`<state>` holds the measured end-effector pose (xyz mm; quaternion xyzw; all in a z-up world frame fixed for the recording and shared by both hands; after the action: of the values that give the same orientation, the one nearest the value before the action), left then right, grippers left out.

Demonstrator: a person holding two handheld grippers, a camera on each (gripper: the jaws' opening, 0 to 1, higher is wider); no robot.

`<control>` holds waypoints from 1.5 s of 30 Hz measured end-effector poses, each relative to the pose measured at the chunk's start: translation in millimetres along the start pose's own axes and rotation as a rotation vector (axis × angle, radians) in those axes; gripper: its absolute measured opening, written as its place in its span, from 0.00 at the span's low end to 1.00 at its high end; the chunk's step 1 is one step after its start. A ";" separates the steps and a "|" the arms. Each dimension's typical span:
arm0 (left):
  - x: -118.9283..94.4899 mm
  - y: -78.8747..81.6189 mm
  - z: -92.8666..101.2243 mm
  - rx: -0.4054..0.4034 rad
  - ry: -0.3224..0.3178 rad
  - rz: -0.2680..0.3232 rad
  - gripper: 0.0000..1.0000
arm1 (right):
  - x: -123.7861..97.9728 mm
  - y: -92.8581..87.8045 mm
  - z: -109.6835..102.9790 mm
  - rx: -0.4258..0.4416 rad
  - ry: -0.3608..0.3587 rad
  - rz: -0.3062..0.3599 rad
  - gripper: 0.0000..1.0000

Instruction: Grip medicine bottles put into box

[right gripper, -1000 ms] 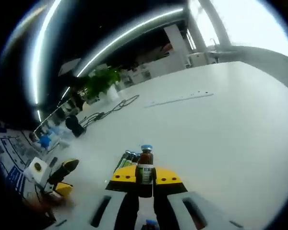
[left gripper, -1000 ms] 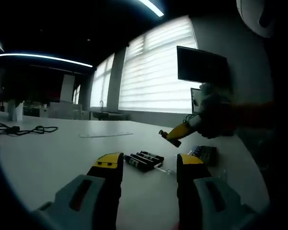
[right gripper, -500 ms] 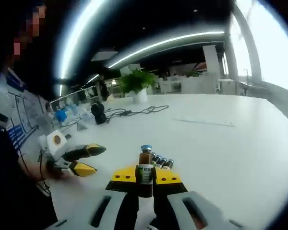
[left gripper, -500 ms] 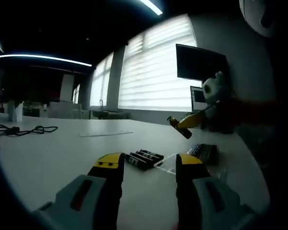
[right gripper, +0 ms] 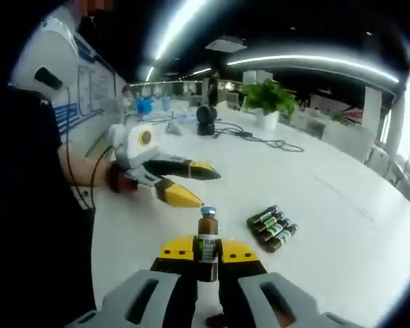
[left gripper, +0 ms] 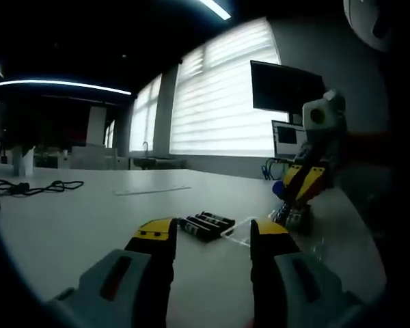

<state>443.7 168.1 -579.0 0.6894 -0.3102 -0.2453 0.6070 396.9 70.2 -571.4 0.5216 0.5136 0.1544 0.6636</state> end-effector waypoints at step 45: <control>-3.0 1.7 -4.0 -0.008 0.009 0.019 0.36 | 31.7 -48.5 -18.7 -0.432 0.128 -0.353 0.07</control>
<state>444.3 172.9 -576.9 0.6851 -0.3130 -0.2376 0.6134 378.5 83.9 -627.8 0.2599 0.5924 0.1750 0.7422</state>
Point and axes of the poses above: the point that each gripper's makers call its tool centre point, and the gripper's own axes: x roughly forward along the fingers, z roughly to its right, y roughly out of its top, the point moved 1 cm from there along -x, roughly backward along the fingers, and after that the axes turned 10 degrees about x, right-handed, at the moved point
